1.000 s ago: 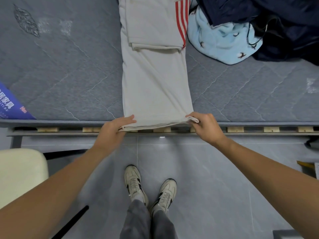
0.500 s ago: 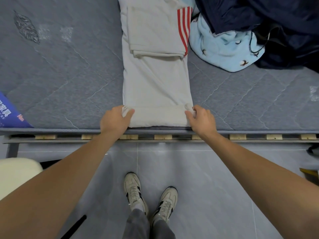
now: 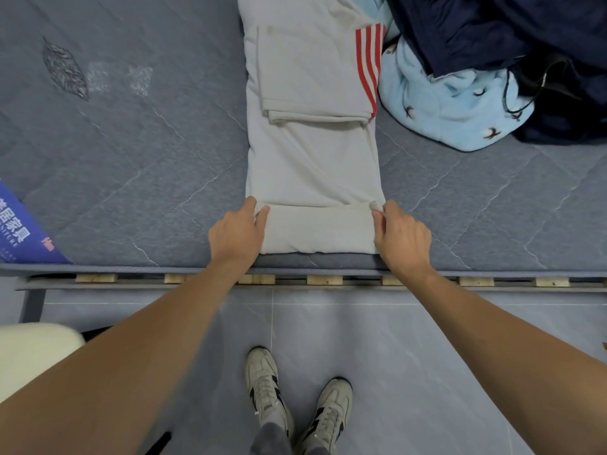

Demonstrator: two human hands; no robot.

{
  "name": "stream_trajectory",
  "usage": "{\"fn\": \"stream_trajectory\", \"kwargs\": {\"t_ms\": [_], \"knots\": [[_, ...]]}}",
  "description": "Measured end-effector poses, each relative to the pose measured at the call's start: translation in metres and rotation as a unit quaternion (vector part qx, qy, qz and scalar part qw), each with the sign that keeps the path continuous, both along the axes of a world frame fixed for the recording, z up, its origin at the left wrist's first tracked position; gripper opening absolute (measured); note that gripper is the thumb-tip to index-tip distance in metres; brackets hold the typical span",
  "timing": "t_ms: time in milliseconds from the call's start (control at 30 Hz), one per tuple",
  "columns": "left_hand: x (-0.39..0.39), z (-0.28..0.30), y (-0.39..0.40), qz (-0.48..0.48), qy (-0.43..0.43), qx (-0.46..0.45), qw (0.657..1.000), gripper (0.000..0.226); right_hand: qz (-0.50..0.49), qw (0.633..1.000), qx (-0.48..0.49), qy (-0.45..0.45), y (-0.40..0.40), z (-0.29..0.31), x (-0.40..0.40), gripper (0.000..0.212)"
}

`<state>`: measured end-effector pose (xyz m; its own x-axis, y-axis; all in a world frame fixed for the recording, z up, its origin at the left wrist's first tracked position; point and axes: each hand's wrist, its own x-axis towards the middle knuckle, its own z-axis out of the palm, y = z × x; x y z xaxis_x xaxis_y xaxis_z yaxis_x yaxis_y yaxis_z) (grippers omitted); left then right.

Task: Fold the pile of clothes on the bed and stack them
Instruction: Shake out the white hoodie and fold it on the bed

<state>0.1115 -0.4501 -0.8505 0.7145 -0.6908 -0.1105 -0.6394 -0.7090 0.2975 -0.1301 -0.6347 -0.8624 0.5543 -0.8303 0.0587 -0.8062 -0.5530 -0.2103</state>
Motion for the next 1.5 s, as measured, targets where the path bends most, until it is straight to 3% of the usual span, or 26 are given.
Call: {"fn": "stream_trajectory", "kwargs": {"t_ms": [167,333,433,500,567,633,733,800,1000,1233,1500], "knots": [[0.009,0.002,-0.006,0.004,-0.006,-0.088,0.996,0.043,0.023,0.999,-0.035,-0.033,-0.016,-0.002,0.009,0.030],[0.022,0.001,-0.027,0.020,0.018,-0.014,1.000,0.045,0.025,0.999,-0.019,0.039,-0.032,-0.010,0.023,0.032],[0.021,0.009,-0.034,0.008,-0.010,0.017,1.000,0.039,0.027,0.997,-0.056,0.034,-0.030,-0.005,0.031,0.026],[0.020,0.019,-0.040,-0.038,-0.079,0.019,0.996,0.029,0.062,0.994,-0.085,0.027,-0.032,0.003,0.034,0.015],[0.015,0.027,-0.044,-0.148,-0.139,-0.001,0.979,0.028,0.118,0.989,-0.092,0.022,-0.031,0.008,0.037,0.025],[0.004,0.029,-0.040,-0.240,-0.124,-0.042,0.962,0.037,0.167,0.984,-0.063,0.001,-0.026,0.009,0.036,0.027],[-0.006,0.019,-0.015,-0.280,-0.096,-0.071,0.953,0.025,0.226,0.974,-0.009,-0.022,-0.014,0.006,0.020,0.017],[-0.007,0.012,0.005,-0.299,-0.091,-0.074,0.947,0.024,0.264,0.964,0.008,-0.023,-0.011,0.005,0.001,0.028],[-0.003,-0.011,0.033,-0.323,-0.040,-0.025,0.945,0.072,0.318,0.945,0.053,0.051,-0.009,-0.006,-0.029,0.074],[0.008,-0.021,0.018,-0.306,-0.011,-0.011,0.952,0.091,0.313,0.945,0.067,0.072,-0.030,-0.014,-0.012,0.090],[-0.027,0.007,0.063,-0.265,0.000,-0.029,0.964,0.081,0.288,0.951,0.112,0.030,0.005,0.019,-0.044,0.096]]}}
